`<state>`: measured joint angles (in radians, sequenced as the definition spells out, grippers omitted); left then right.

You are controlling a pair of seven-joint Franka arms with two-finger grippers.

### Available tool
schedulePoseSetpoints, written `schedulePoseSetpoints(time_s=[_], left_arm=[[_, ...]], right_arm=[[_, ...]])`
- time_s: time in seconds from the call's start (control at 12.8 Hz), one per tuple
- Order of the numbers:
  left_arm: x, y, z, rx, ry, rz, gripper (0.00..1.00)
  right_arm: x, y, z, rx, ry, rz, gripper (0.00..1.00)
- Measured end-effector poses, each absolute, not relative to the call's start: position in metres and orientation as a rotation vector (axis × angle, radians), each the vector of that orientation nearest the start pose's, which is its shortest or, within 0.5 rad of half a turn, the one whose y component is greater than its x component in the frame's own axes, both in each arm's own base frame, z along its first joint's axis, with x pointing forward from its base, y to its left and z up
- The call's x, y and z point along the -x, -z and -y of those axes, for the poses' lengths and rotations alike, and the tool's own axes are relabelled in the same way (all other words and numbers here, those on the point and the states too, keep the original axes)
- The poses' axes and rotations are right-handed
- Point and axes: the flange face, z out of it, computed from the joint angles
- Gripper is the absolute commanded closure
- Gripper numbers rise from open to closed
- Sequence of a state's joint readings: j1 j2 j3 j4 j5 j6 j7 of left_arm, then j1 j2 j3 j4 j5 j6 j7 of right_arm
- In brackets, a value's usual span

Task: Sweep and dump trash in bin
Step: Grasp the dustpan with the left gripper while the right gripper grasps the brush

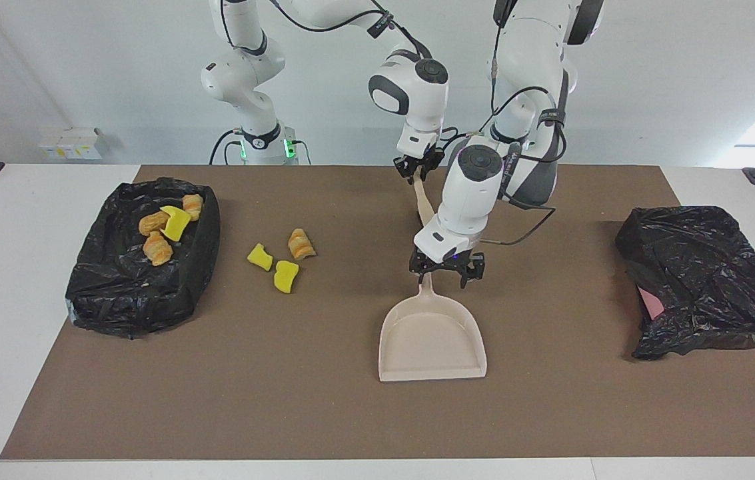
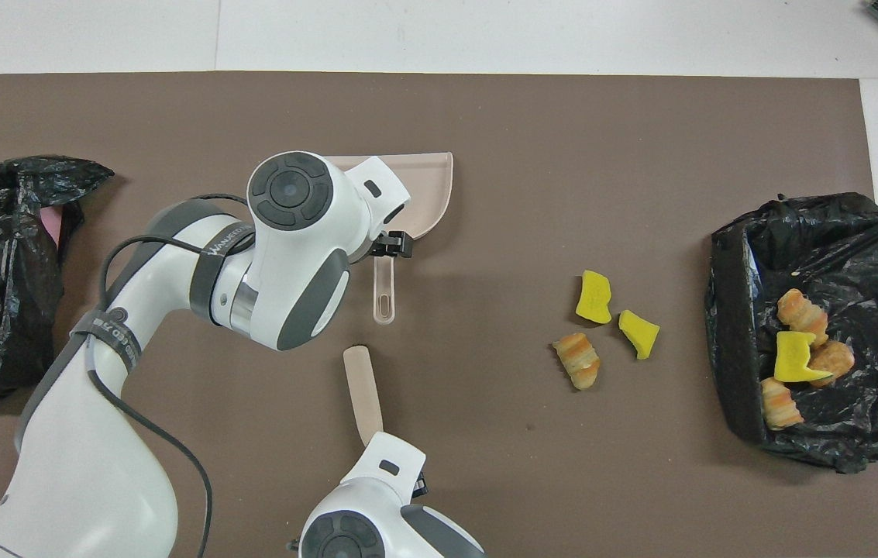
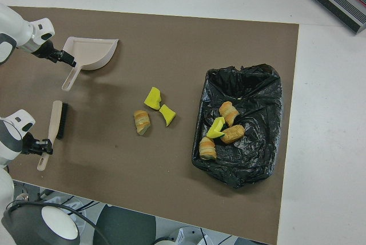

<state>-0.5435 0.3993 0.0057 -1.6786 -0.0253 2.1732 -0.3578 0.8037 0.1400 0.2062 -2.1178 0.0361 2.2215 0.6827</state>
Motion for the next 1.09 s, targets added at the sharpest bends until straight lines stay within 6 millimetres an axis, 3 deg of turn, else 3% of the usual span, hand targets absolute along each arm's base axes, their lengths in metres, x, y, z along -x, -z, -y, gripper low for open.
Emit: schedulePoseSetpoints(time_s=[0.08,0.31,0.55,0.62,0.7,0.78,0.86,1.09], left_arm=[[-0.575,-0.376,0.349,3.186,0.116,-0.261,0.12],[-0.57,-0.37,0.354,3.182,0.098,-0.257,0.14],[-0.563,-0.363,0.36,3.176,0.076,-0.268,0.3],[-0.561,-0.361,0.361,3.174,0.069,-0.269,0.33],[-0.559,-0.358,0.361,3.171,0.059,-0.269,0.52],[-0.558,-0.356,0.36,3.169,0.052,-0.269,0.88],[-0.557,-0.354,0.36,3.168,0.047,-0.269,1.0],[-0.557,-0.354,0.359,3.166,0.044,-0.268,1.0]], right_arm=[[-0.299,-0.347,-0.473,3.091,-0.1,0.469,1.0],[-0.309,-0.354,-0.474,3.095,-0.109,0.454,1.0],[-0.326,-0.371,-0.461,3.122,-0.143,0.43,1.0],[-0.332,-0.381,-0.45,3.137,-0.156,0.415,1.0],[-0.339,-0.393,-0.436,3.153,-0.173,0.411,1.0],[-0.348,-0.406,-0.418,3.171,-0.192,0.423,1.0],[-0.358,-0.416,-0.396,3.191,-0.196,0.433,1.0],[-0.379,-0.421,-0.333,3.261,-0.211,0.434,1.0]])
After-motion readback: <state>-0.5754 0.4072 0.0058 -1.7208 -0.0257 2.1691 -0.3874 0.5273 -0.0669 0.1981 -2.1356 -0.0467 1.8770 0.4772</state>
